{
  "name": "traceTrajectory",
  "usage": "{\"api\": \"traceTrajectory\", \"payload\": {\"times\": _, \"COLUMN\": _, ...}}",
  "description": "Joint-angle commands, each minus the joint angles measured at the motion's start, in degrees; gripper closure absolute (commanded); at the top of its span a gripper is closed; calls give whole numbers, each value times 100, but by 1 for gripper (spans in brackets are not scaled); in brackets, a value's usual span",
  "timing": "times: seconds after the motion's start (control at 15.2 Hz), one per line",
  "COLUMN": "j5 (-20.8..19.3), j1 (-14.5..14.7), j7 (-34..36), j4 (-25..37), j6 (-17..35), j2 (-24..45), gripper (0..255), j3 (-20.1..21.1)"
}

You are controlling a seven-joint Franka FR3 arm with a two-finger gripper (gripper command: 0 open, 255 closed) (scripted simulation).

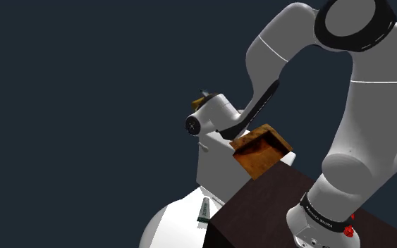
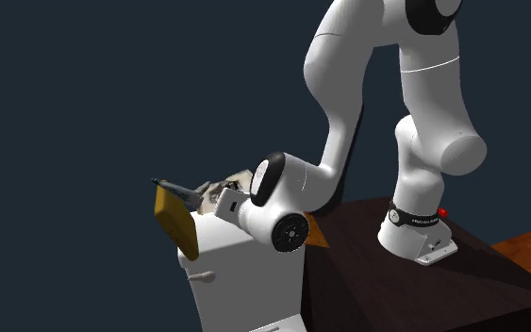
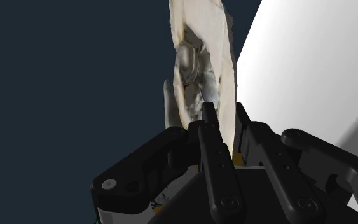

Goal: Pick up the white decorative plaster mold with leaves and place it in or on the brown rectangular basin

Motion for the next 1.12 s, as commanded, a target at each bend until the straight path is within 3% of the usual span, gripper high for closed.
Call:
{"api": "traceTrajectory", "payload": {"times": 0.0, "j5": 93, "j1": -23, "j7": -130, "j4": -53, "j6": 36, "j2": -205, "gripper": 255, "j3": 39}}
{"api": "traceTrajectory", "payload": {"times": 0.4, "j5": 304, "j1": -79, "j7": -468, "j4": -139, "j6": 135, "j2": -649, "gripper": 255, "j3": 99}}
{"api": "traceTrajectory", "payload": {"times": 1.06, "j5": 800, "j1": -68, "j7": -69, "j4": -2487, "j6": 927, "j2": -2730, "gripper": 255, "j3": 223}}
